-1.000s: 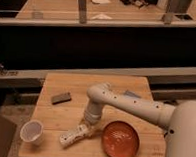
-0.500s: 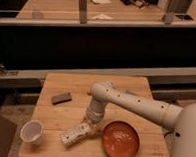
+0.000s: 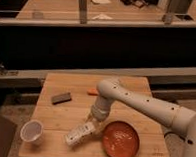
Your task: Place the bottle in the ceramic bowl
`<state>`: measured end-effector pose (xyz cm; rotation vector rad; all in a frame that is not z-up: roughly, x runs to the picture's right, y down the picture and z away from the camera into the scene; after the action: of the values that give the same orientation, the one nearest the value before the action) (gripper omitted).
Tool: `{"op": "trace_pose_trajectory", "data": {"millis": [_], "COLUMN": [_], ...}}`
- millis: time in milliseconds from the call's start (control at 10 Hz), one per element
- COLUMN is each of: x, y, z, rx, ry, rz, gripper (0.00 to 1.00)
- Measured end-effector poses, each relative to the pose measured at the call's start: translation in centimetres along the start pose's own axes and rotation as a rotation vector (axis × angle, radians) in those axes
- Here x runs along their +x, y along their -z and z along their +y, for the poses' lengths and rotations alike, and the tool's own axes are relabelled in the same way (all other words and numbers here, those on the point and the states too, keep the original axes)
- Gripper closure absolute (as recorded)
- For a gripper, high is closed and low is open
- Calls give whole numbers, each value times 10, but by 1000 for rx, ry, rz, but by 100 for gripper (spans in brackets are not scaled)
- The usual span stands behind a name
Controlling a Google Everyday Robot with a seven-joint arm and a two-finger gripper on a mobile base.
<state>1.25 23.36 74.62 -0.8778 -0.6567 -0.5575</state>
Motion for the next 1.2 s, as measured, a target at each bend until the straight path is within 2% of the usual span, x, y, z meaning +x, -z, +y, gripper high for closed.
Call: {"op": "trace_pose_trajectory", "data": {"millis": [300,600,900,1200], "x": [12,15,23,28], "y": [18,26,26,28], "z": [21,32,55,62], "rx": [19,38,46,63], "ry": [-22,-33,-46,-55], "rz": [-3,-7,-14,-20], "gripper": [100,100,100,100]}}
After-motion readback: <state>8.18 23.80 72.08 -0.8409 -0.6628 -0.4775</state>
